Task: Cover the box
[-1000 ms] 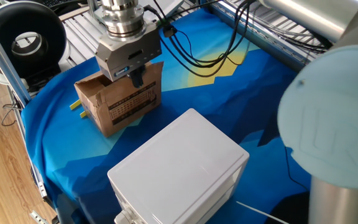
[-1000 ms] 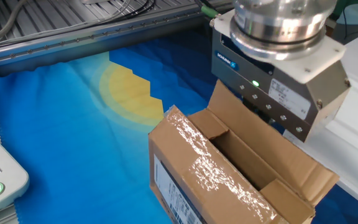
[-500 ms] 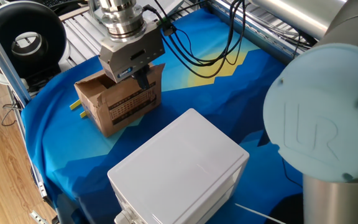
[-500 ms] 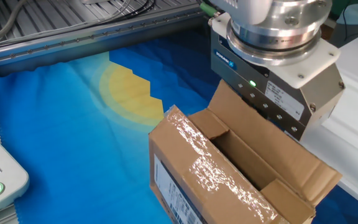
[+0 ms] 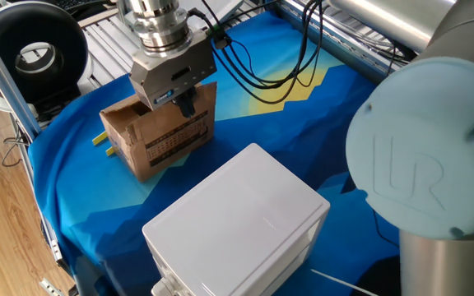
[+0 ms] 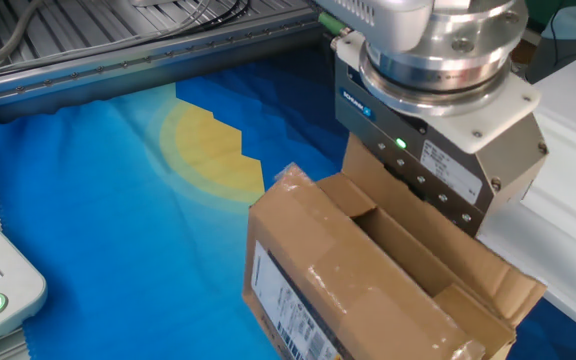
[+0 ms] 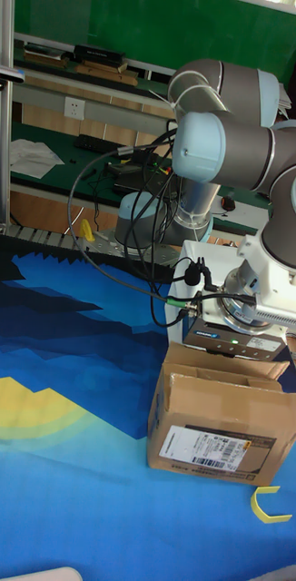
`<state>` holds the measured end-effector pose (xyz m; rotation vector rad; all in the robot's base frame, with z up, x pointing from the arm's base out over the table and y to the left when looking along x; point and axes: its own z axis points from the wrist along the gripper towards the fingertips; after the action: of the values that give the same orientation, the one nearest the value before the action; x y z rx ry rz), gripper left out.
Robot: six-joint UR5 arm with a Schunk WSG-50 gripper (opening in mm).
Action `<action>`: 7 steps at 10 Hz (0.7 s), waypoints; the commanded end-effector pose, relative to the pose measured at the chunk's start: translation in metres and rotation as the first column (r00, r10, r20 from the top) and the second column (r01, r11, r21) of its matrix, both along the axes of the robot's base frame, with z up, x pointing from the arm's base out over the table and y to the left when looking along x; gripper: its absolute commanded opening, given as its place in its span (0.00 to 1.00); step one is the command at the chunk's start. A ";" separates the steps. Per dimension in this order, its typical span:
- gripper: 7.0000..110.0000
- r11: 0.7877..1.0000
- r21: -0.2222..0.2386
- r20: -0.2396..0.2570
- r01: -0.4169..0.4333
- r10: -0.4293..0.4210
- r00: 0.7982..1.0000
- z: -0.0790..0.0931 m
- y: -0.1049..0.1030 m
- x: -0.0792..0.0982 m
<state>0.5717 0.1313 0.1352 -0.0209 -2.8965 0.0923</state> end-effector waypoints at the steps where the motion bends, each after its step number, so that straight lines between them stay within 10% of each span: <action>1: 0.00 1.000 0.011 0.003 0.005 -0.005 1.000 -0.002 0.004 0.004; 7: 0.00 1.000 -0.004 0.045 0.005 -0.005 0.999 -0.028 -0.005 0.024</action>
<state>0.5866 0.1270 0.1200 -0.0236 -2.9211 0.1050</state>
